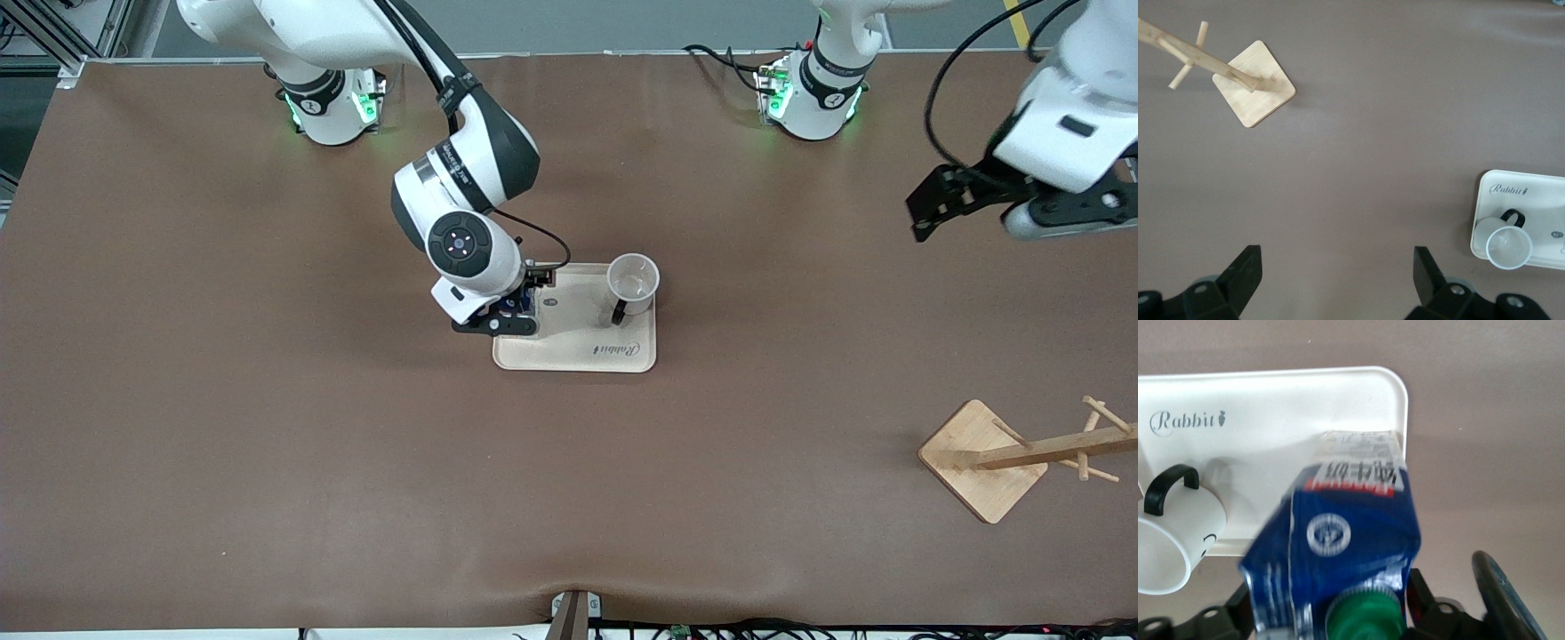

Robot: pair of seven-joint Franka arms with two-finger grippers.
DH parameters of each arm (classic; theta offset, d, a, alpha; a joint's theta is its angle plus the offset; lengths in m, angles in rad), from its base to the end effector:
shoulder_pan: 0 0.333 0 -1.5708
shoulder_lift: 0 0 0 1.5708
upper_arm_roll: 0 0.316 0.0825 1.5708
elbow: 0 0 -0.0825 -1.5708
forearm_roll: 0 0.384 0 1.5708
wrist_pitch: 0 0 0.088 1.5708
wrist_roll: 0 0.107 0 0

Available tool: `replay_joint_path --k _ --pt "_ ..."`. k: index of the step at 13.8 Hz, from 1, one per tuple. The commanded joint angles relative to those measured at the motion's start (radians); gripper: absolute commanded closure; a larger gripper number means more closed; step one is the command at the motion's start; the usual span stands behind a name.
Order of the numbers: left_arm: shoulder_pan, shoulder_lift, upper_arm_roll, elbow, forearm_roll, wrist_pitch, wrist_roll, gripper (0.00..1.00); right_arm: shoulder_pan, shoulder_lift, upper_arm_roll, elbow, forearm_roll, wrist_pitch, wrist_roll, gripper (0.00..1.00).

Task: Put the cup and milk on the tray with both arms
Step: 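Open the left gripper and raise it away from the mug, then lower the milk carton onto the tray beside the mug with the right gripper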

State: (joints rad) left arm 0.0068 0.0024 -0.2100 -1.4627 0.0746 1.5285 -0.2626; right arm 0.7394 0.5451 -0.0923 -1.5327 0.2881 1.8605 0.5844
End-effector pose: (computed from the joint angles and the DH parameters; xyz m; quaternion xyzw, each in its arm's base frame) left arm 0.5413 -0.1029 0.6705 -0.9983 -0.0324 -0.0394 0.0286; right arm 0.5194 0.4309 0.3257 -0.9883 0.0205 0.1488 0.0272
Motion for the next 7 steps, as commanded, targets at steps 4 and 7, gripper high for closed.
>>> replay_joint_path --k 4,7 --pt "0.007 -0.127 0.063 -0.139 -0.079 0.005 0.049 0.0 -0.043 -0.005 -0.018 0.113 -0.079 -0.142 -0.015 0.0" --pt "0.004 -0.157 0.075 -0.178 -0.078 0.009 0.071 0.0 -0.11 -0.005 -0.02 0.202 -0.081 -0.274 -0.008 0.0"
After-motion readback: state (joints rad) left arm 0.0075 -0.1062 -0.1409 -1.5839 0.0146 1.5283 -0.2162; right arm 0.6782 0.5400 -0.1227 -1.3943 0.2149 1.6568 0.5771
